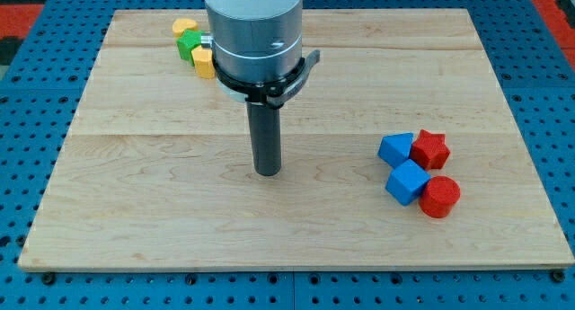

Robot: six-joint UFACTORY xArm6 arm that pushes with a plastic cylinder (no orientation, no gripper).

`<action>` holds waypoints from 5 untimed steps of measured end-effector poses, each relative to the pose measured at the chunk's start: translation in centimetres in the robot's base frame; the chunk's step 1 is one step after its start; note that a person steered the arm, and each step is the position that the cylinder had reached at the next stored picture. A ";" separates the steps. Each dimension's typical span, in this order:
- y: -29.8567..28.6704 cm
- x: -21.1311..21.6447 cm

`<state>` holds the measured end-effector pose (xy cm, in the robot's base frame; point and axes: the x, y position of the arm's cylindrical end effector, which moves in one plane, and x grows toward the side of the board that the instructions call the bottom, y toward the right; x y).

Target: Slide your hand towards the red circle

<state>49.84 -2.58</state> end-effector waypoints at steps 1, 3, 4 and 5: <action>0.7 0.0; 1.9 0.0; 2.0 0.0; 2.0 0.0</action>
<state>49.84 -0.59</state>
